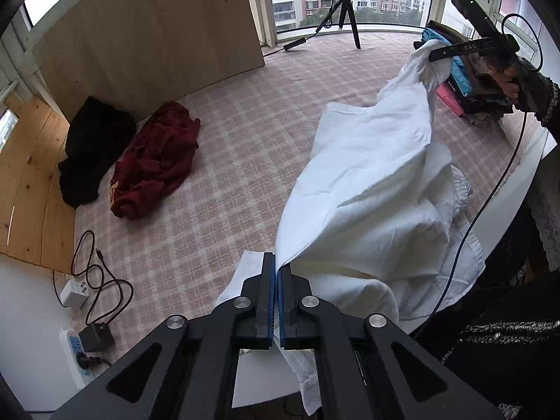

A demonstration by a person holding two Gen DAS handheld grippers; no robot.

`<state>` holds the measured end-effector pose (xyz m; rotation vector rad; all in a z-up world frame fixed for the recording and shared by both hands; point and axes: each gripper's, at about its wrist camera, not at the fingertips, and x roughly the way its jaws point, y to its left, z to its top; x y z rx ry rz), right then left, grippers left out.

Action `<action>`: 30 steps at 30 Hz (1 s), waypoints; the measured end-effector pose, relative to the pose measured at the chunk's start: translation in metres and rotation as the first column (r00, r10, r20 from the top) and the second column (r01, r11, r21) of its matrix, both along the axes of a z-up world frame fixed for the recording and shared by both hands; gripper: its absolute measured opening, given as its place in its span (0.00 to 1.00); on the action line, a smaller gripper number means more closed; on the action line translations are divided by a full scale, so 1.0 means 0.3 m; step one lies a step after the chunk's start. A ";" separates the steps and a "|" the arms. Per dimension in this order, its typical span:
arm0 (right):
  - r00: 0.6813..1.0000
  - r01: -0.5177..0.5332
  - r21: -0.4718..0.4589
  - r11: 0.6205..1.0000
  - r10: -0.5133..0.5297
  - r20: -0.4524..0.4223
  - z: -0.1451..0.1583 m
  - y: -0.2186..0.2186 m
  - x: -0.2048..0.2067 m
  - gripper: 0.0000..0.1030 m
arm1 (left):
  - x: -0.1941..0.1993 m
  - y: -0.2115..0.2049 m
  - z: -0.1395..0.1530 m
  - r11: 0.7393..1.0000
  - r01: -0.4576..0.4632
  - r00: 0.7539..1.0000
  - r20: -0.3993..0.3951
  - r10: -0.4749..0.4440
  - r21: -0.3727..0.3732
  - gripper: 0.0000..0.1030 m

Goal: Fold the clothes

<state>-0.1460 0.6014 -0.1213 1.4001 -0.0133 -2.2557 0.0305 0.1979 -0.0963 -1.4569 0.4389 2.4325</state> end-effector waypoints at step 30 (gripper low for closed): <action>0.684 0.109 -0.006 0.994 -0.079 -0.725 1.528 0.166 0.707 0.01 | 0.190 0.192 0.635 0.975 0.064 0.900 -0.409 -0.149 -0.214 0.00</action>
